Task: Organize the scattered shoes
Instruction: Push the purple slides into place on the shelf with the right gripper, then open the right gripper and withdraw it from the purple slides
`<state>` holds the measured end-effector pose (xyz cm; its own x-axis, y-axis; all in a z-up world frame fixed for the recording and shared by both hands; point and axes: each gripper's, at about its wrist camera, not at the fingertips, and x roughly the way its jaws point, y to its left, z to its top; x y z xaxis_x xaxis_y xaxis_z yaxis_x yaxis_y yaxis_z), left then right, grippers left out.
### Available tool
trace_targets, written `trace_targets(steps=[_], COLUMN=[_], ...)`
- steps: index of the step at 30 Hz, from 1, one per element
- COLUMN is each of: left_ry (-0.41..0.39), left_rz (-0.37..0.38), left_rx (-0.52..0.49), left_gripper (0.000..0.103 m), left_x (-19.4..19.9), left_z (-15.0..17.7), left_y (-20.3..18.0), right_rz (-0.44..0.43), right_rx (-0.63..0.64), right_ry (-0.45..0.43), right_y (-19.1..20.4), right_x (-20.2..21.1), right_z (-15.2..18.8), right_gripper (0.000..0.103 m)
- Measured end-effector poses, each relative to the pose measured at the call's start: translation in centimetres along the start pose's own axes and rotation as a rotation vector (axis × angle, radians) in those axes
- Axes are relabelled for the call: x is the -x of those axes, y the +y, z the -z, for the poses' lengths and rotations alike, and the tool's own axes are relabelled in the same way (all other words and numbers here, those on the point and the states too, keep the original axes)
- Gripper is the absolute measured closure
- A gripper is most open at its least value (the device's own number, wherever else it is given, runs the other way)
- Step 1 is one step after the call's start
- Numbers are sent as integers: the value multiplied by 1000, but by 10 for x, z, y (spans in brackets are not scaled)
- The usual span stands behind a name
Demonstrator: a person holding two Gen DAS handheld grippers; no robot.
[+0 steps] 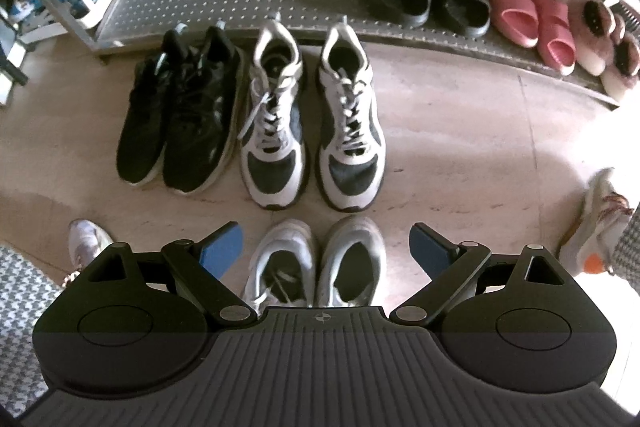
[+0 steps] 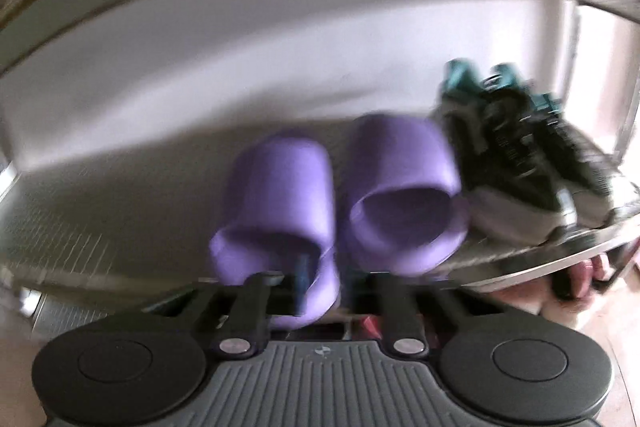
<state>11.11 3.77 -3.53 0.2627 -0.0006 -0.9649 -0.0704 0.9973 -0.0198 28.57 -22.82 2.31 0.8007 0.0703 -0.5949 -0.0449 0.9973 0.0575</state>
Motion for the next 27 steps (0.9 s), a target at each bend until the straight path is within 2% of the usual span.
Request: trace_targets(steps=[2, 3, 6, 8, 10, 15, 17, 19, 23, 27], left_ry=[-3, -2, 9, 16, 16, 13, 13, 9, -9, -12], left_rz=[1, -1, -10, -12, -9, -12, -15, -15, -5, -3], left_rx=[-18, -27, -27, -24, -27, -33, -22, -10, -8, -13], left_gripper=[9, 9, 9, 9, 9, 9, 9, 9, 9, 9], left_x=[-1, -2, -6, -8, -8, -9, -8, -6, 0, 2], left_z=[-1, -2, -4, -6, -8, -6, -5, -5, -2, -1], left_y=[-4, -5, -6, -6, -8, -7, -5, -2, -1, -2], right_rz=[2, -16, 13, 8, 11, 21, -1, -17, -25, 45], right_rx=[18, -17, -53, -94, -95, -73, -98, -107, -72, -63], right_ry=[-10, 1, -16, 9, 20, 10, 10, 10, -17, -54], right_y=[3, 1, 0, -3, -2, 3, -1, -4, -7, -26], right_x=[-6, -14, -29, -45, -54, -65, -58, -51, -20, 0], right_z=[3, 1, -9, -20, -24, -31, -32, -32, -16, -5], right_gripper=[95, 95, 96, 98, 103, 101, 99, 86, 86, 86])
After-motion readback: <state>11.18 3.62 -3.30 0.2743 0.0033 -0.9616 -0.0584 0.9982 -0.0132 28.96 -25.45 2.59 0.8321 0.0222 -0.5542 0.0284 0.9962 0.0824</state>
